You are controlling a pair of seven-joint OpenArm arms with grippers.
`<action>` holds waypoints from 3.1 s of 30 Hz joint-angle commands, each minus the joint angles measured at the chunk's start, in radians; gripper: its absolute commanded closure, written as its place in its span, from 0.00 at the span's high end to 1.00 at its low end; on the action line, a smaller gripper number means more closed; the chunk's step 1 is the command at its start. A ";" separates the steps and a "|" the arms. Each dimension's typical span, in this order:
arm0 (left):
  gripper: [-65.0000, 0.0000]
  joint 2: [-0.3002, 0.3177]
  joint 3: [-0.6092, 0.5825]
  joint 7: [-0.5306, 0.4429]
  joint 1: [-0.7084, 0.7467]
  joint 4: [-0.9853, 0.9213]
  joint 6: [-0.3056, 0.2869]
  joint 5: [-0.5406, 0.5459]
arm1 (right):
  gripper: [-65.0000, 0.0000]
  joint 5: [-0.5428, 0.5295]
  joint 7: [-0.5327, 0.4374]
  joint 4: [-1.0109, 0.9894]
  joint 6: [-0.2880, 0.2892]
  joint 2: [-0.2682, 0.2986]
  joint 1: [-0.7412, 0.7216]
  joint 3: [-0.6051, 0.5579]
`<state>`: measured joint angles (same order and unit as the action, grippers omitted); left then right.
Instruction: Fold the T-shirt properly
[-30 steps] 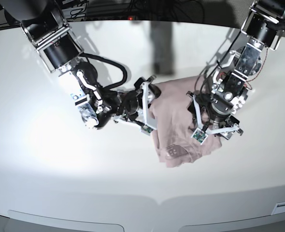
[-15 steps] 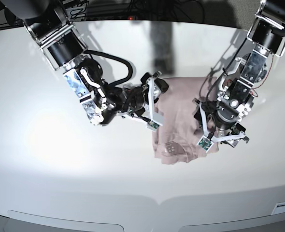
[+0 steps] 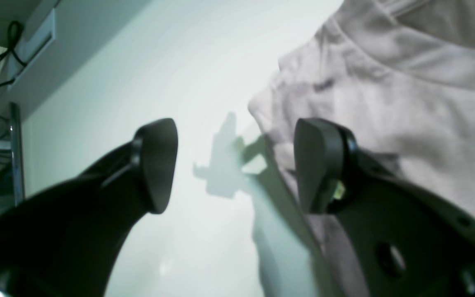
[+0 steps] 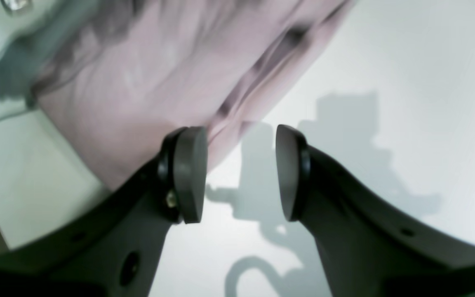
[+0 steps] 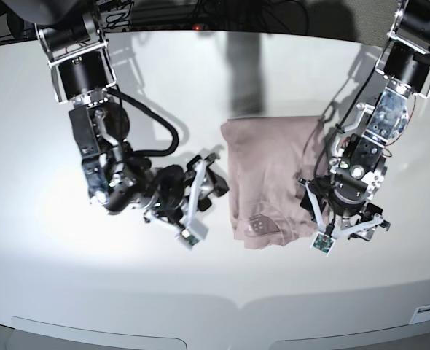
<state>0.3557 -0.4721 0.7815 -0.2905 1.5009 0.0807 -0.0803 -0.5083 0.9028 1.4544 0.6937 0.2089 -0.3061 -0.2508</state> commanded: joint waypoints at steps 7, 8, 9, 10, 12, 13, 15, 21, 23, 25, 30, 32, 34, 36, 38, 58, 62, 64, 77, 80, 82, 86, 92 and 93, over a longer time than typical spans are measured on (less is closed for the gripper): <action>0.66 0.098 0.037 -0.011 -0.025 0.077 0.025 0.072 | 0.42 -0.019 -0.029 0.183 0.004 0.002 -0.024 0.308; 0.66 0.112 0.058 0.003 -0.025 0.077 0.025 0.090 | 0.42 -0.019 -0.020 0.209 0.004 0.002 -0.022 0.359; 0.66 0.126 0.081 0.016 -0.024 0.077 0.026 0.116 | 0.42 -0.021 -0.002 0.233 0.004 0.002 -0.019 0.408; 0.66 0.137 0.110 0.025 -0.022 0.077 0.026 0.138 | 0.42 -0.036 0.022 0.256 0.004 0.003 -0.016 0.455; 0.66 0.149 0.179 0.033 -0.003 0.084 0.025 0.172 | 0.42 -0.129 0.086 0.298 0.004 0.012 0.005 0.540; 0.66 0.150 0.218 0.037 0.014 0.094 0.024 0.187 | 0.42 -0.178 0.119 0.318 0.004 0.017 0.021 0.576; 0.66 0.150 0.289 0.051 0.061 0.129 0.003 0.217 | 0.42 -0.241 0.163 0.359 0.004 0.027 0.066 0.637; 0.66 0.164 0.415 0.068 0.297 0.319 -0.080 0.229 | 0.42 -0.278 0.192 0.458 0.004 0.075 0.266 0.710; 0.66 0.181 0.438 0.084 0.390 0.391 -0.087 0.227 | 0.42 -0.278 0.213 0.484 0.004 0.094 0.342 0.710; 0.66 0.197 0.460 0.103 0.485 0.464 -0.089 0.227 | 0.42 -0.281 0.240 0.515 0.004 0.110 0.419 0.710; 0.66 0.202 0.568 0.116 0.747 0.623 -0.086 0.133 | 0.42 -0.281 0.276 0.612 0.004 0.130 0.627 0.727; 0.66 0.202 0.629 0.116 0.845 0.656 -0.086 0.121 | 0.42 -0.281 0.278 0.653 0.004 0.130 0.713 0.758; 0.66 0.202 0.690 0.116 0.940 0.669 -0.085 0.134 | 0.42 -0.282 0.278 0.695 0.004 0.129 0.799 0.805; 0.66 0.202 0.740 0.115 1.031 0.672 -0.085 0.142 | 0.42 -0.298 0.285 0.739 0.004 0.129 0.887 0.860; 0.66 0.202 0.773 0.115 1.115 0.672 -0.085 0.143 | 0.42 -0.361 0.317 0.783 0.004 0.129 0.975 0.921; 0.66 0.005 0.565 -0.158 1.244 0.034 -0.370 0.245 | 0.42 -0.169 0.005 0.319 0.004 0.053 1.319 0.655; 0.66 0.005 0.401 -0.218 1.002 -0.399 -0.373 0.184 | 0.42 -0.073 -0.077 -0.026 0.004 0.098 1.139 0.471; 0.66 0.004 0.330 -0.262 0.904 -0.576 -0.373 0.185 | 0.42 -0.066 -0.085 -0.199 0.004 0.107 1.040 0.403; 0.66 -0.062 0.216 -0.328 0.697 -0.794 -0.373 0.181 | 0.42 0.084 -0.190 -0.735 0.004 0.105 0.671 0.262; 0.66 -0.062 0.216 -0.311 0.662 -0.793 -0.373 0.177 | 0.42 0.076 -0.195 -0.735 0.004 0.104 0.647 0.262; 0.66 -0.061 0.216 -0.285 0.640 -0.793 -0.372 0.147 | 0.42 0.055 -0.188 -0.735 0.004 0.105 0.632 0.262; 0.66 -0.062 0.216 -0.255 0.629 -0.792 -0.372 0.132 | 0.42 0.052 -0.180 -0.735 0.004 0.105 0.616 0.262; 0.66 -0.071 0.216 -0.258 0.631 -0.793 -0.369 0.132 | 0.42 0.051 -0.181 -0.735 0.004 0.105 0.617 0.262; 0.66 -0.074 0.216 -0.259 0.632 -0.793 -0.368 0.132 | 0.42 0.051 -0.181 -0.735 0.004 0.104 0.616 0.262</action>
<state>0.2760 -0.2562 0.5186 0.3317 0.7040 -0.2882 0.0525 -0.4503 0.7151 0.7147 0.6891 0.3019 0.3077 0.0101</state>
